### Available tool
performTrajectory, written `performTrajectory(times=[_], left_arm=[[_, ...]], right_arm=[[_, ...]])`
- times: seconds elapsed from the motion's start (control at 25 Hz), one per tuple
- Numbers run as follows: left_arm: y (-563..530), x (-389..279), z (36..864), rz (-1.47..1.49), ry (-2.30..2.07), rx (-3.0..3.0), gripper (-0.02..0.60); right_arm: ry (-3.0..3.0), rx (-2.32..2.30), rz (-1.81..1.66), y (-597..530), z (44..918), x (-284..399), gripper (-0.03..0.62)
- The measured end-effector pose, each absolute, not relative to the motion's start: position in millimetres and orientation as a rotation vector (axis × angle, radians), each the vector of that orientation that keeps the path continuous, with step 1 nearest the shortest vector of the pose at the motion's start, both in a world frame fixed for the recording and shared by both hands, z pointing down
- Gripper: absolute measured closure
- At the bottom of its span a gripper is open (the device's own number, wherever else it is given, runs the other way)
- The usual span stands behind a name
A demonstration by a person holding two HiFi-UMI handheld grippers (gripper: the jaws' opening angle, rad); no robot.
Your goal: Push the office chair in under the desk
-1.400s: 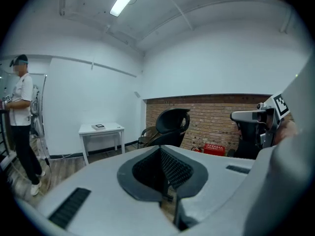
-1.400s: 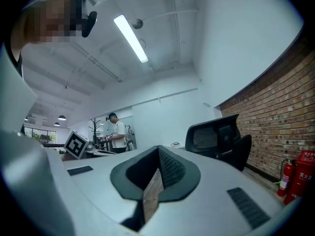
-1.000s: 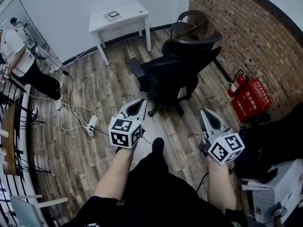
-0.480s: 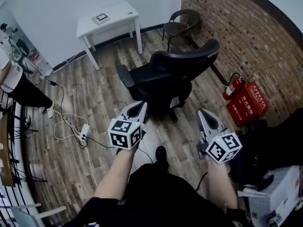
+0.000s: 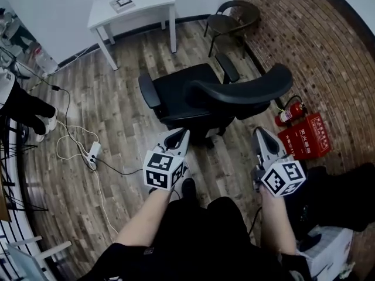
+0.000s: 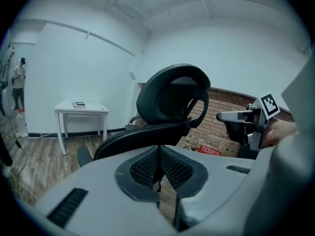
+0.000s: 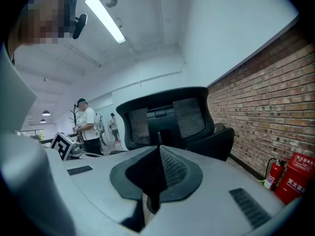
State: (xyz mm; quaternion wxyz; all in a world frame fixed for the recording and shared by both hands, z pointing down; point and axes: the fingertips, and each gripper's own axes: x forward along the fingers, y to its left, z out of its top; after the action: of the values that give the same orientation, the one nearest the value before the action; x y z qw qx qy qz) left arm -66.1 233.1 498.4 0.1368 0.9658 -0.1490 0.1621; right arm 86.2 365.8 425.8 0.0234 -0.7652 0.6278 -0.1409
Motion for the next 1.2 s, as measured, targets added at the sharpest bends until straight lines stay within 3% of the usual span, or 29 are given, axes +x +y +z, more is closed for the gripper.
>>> performTrajectory(times=[0.32, 0.48, 0.72, 1.2], left_arm=[[220.7, -41.7, 505.6, 0.517, -0.593, 2.738, 0.569], [224.1, -27.1, 504.7, 0.516, -0.798, 2.683, 0.569], [230.3, -24.3, 500.0, 0.468, -1.111, 2.551, 0.569], [238.3, 0.6, 505.0, 0.49, -1.312, 2.411, 0.568]], right_arm=[[1.964, -2.367, -0.531, 344.6, 451.4, 164.1, 0.583], [1.98, -2.356, -0.591, 339.4, 465.5, 220.5, 0.516], [2.151, -2.31, -0.655, 337.5, 479.1, 275.6, 0.51], [2.331, -2.153, -0.675, 315.7, 489.2, 304.7, 0.534]])
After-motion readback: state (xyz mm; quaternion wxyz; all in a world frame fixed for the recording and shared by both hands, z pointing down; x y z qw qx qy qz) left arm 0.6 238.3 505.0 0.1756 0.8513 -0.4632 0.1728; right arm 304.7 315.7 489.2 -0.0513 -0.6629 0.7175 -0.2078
